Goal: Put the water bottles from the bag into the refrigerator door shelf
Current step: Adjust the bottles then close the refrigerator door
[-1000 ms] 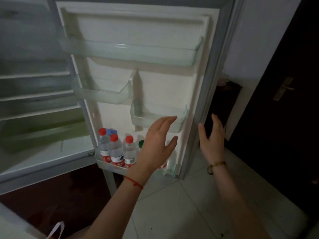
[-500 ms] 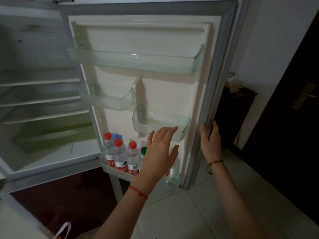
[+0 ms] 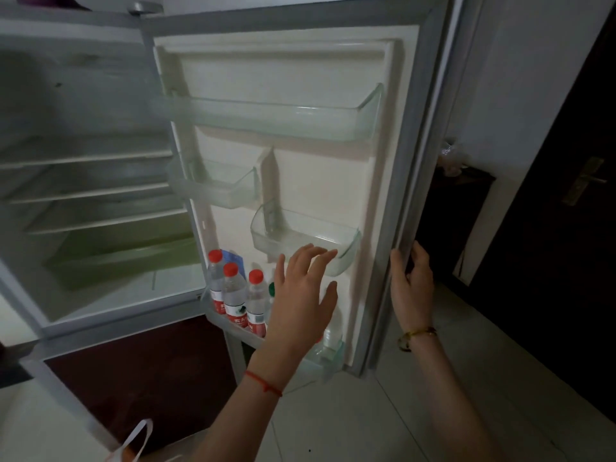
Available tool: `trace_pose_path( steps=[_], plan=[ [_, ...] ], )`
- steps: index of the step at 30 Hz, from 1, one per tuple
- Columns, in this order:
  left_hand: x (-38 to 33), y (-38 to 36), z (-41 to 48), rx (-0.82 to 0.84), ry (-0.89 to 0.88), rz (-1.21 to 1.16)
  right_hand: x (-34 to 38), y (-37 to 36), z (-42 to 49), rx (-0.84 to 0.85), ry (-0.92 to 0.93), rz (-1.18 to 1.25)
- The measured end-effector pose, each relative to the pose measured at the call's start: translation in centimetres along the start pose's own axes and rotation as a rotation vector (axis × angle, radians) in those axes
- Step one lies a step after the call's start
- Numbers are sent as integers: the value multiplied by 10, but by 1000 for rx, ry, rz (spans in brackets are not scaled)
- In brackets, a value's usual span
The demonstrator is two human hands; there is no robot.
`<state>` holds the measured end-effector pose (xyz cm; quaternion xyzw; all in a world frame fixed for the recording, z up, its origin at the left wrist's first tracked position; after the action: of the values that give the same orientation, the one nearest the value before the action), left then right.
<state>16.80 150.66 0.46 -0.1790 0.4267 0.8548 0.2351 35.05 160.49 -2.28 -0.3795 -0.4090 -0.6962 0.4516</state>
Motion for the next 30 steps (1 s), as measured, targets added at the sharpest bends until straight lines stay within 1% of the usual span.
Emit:
trace_pose_path(
  steps=[2, 7, 13, 16, 19, 27, 30],
  plan=[
    [1, 9, -11, -21, 9, -14, 3, -1, -16, -20, 15, 19],
    [8, 37, -40, -72, -3, -59, 4, -6, -63, -93, -17, 10],
    [9, 83, -78, -135, 14, -104, 37, -7, -127, -148, 18, 46],
    [9, 108, -98, -192, 23, -150, 56, -8, -156, -160, 64, 4],
    [3, 128, -116, -208, -3, -188, 70, -10, -181, -172, 120, -49],
    [5, 168, -157, -195, -34, -164, 117, -34, -244, -68, 290, -120],
    [18, 185, -173, -227, 4, -192, 134, -54, -262, 26, 342, -146]
  ],
)
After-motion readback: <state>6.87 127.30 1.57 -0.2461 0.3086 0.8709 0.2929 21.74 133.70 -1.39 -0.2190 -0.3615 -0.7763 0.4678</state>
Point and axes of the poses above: each hand's wrist, its own z-axis towards the middle knuckle, its own y-axis out of the back of the hand, x = y × z, the point moved 7 cm from there along z, towards the middle knuckle, and after that the axes turned 5 degrees about -z, right-handed, at the moved point
